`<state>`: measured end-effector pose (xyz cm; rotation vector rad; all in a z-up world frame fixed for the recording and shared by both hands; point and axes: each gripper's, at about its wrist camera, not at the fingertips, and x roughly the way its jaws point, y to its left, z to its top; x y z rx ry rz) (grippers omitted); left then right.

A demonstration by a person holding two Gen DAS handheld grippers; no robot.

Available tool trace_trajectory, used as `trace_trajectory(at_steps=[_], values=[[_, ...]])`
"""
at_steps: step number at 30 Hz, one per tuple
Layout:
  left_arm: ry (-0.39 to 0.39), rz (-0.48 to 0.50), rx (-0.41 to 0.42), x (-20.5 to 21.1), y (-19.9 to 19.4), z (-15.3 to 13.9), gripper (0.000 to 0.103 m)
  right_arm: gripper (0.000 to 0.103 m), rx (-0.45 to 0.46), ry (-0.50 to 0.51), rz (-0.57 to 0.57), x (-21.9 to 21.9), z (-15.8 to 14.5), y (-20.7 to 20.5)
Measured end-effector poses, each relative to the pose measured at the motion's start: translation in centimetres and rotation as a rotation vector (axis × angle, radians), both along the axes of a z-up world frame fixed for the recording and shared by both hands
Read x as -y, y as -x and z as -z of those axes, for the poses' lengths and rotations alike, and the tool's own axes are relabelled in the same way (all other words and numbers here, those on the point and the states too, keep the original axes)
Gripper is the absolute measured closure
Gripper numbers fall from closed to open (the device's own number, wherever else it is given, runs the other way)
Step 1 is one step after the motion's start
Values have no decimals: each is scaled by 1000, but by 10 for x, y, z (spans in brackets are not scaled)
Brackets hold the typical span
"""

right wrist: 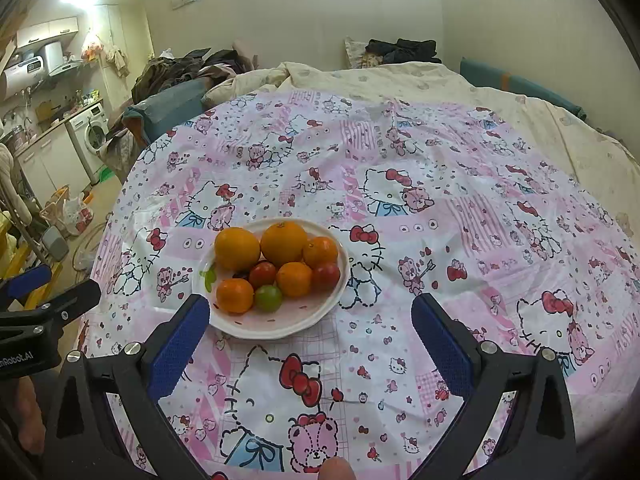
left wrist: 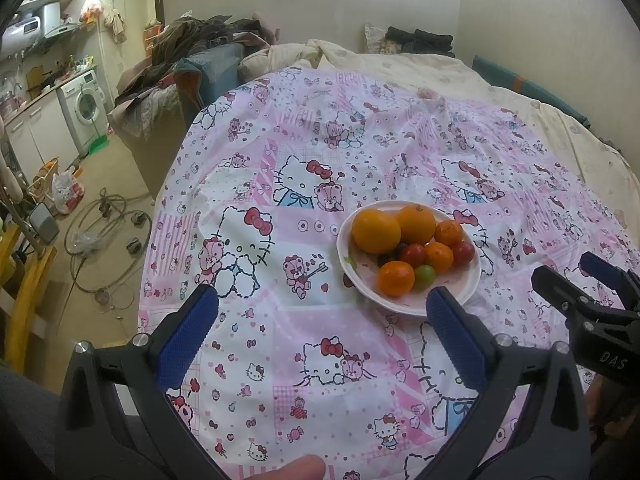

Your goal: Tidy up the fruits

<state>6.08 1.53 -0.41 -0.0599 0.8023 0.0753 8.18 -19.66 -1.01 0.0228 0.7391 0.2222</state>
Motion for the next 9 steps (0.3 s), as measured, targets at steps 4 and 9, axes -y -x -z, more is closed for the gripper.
trace_trajectory(at_steps=[4, 9], values=[[1, 2, -3, 0, 0, 1, 0, 0, -5, -4, 0, 0, -2, 0], [1, 1, 0, -1, 0, 2, 0, 0, -3, -11, 0, 0, -4, 1]])
